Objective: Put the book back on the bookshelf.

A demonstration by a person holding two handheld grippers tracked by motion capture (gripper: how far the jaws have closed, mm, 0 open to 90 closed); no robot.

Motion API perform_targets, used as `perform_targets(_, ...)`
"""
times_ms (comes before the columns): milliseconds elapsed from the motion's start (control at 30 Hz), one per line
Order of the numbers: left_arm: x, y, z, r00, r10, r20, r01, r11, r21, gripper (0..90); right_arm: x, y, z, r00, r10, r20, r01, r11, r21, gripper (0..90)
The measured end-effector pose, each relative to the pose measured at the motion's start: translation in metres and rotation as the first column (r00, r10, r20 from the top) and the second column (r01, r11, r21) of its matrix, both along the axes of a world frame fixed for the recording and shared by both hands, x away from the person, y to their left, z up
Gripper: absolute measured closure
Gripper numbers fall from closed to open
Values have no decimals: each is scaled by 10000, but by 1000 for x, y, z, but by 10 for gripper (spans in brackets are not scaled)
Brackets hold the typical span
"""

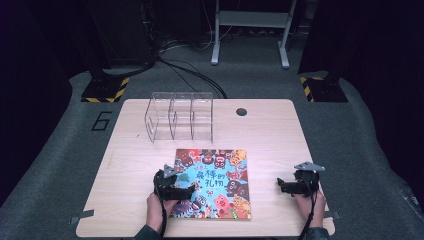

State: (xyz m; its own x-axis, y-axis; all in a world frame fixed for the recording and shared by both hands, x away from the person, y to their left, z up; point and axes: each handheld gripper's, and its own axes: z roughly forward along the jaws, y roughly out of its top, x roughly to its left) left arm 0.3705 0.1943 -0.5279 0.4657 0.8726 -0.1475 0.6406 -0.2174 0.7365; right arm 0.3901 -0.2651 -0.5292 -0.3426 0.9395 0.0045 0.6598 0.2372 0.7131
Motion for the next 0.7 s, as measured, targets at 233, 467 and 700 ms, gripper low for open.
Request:
perform_targets(233,-1,-9,1,10000,-15,-85,13,9999,-152,0,0,0,0,10000,2,2,-2,10000,0,5)
perform_targets(467,0,-2,0,9998,-208,-41,206,9989,-410,1,0,0,0,10000,-3,34,3,10000,26,7)
perform_targets(700,3,26,0,9991,413,-59,-416,9973,-606,1,0,-1,0,10000,55,50,-55,10000,-7,13)
